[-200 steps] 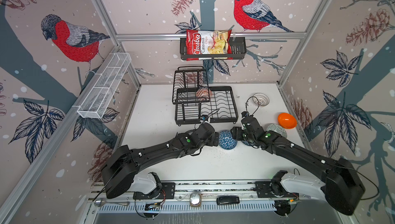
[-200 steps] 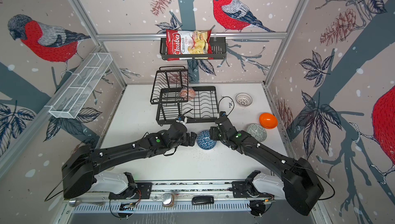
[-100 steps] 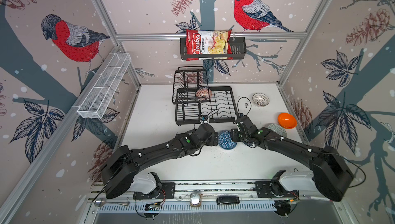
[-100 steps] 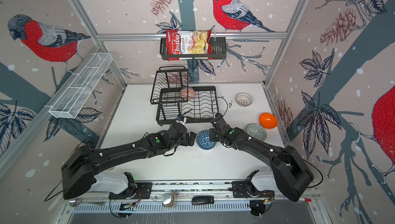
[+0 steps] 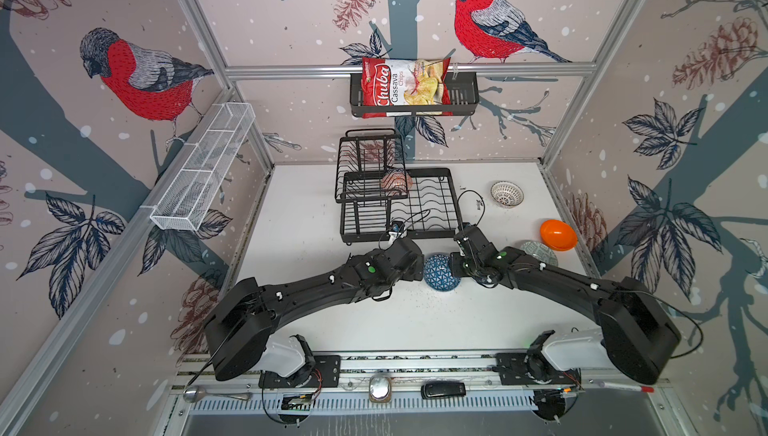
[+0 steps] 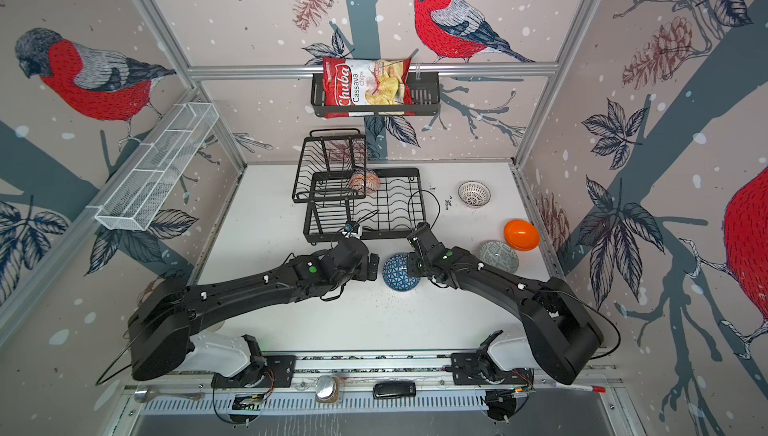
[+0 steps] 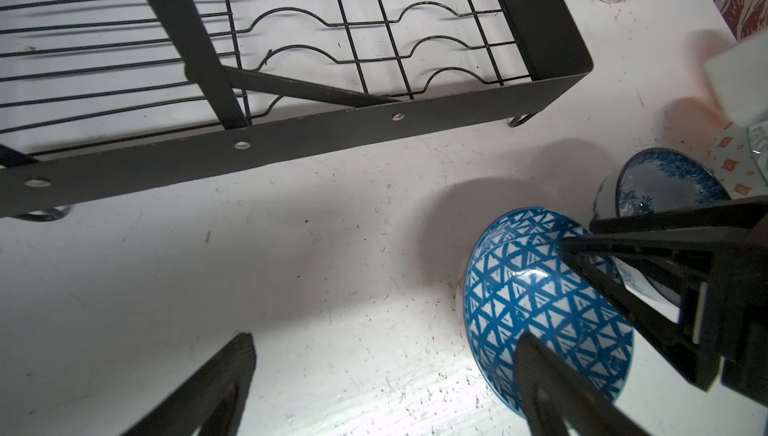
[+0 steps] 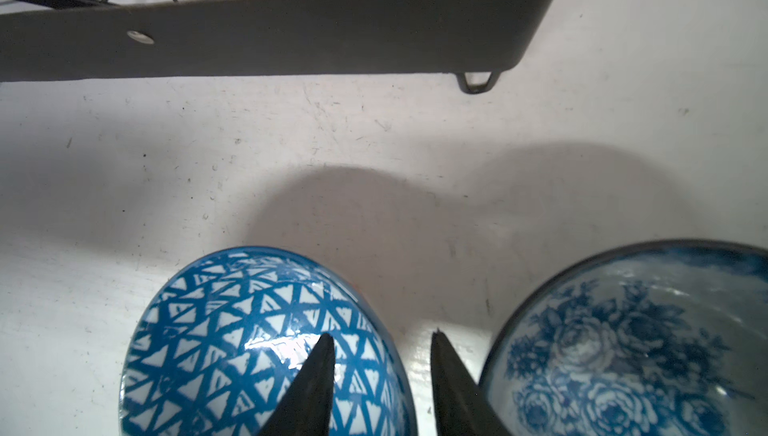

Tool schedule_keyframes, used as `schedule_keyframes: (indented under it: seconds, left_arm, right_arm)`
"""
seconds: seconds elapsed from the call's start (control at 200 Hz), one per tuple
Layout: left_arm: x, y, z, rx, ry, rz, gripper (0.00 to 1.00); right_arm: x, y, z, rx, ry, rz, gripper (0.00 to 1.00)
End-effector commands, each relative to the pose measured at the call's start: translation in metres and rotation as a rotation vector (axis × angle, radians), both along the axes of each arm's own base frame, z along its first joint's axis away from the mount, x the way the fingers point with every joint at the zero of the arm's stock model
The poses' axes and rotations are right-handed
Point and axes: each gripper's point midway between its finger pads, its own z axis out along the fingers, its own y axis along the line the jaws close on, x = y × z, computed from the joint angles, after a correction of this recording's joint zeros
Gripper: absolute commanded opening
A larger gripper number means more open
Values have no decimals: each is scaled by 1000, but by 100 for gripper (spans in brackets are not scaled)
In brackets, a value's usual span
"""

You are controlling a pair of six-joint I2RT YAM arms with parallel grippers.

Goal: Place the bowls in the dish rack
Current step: 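Move both grippers down toward the blue triangle-pattern bowl on the table, then close the right gripper on the blue triangle-pattern bowl rim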

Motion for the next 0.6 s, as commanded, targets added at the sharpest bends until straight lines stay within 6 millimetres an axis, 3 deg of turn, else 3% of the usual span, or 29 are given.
schedule_keyframes:
  seconds: [0.0, 0.285, 0.595]
  left_arm:
    - [0, 3, 2, 8, -5, 9, 97]
    - [-1, 1, 2, 1, 6, -4, 97]
    - [0, -2, 14, -153, 1, -14, 97]
  right_arm:
    - [-2, -1, -3, -9, 6, 11, 38]
    - [-4, 1, -12, -13, 30, 19, 22]
    - [-4, 0, -11, -4, 23, 12, 4]
